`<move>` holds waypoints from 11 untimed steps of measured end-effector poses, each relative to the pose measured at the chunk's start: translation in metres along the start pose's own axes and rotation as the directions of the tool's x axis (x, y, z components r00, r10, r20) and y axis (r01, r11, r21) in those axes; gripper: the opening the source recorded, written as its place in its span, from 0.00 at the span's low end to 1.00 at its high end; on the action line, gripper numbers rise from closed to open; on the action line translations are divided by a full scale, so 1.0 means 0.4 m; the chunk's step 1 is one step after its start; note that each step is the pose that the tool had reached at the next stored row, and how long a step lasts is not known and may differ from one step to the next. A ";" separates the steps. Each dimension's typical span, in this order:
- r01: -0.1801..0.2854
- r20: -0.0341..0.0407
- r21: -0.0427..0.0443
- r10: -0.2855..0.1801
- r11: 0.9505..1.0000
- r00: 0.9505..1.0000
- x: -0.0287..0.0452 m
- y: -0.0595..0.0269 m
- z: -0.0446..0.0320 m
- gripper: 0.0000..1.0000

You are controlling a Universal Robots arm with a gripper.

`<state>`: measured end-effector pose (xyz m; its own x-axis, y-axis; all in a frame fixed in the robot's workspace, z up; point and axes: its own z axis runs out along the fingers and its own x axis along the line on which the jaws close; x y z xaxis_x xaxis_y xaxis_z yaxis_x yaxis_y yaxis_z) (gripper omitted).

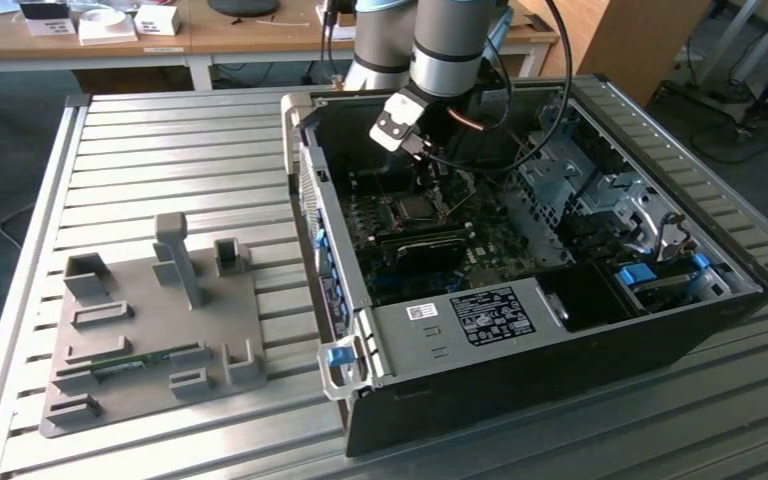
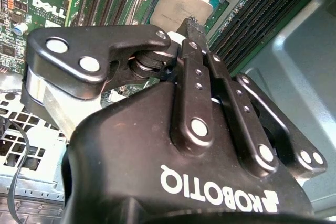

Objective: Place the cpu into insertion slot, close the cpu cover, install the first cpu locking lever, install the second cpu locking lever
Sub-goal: 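Close the cpu cover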

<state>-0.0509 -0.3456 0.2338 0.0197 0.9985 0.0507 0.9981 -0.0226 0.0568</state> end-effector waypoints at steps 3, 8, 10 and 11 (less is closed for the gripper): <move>0.000 0.001 0.000 0.000 1.000 1.000 0.000 0.000 -0.004 0.11; 0.000 0.001 0.000 0.000 1.000 1.000 0.000 0.001 -0.009 0.11; 0.000 0.001 0.000 0.000 1.000 1.000 0.001 0.001 -0.013 0.11; 0.000 0.001 0.000 0.000 1.000 1.000 0.001 0.001 -0.015 0.11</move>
<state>-0.0509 -0.3457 0.2397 0.0197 0.9986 0.0500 0.9981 -0.0226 0.0568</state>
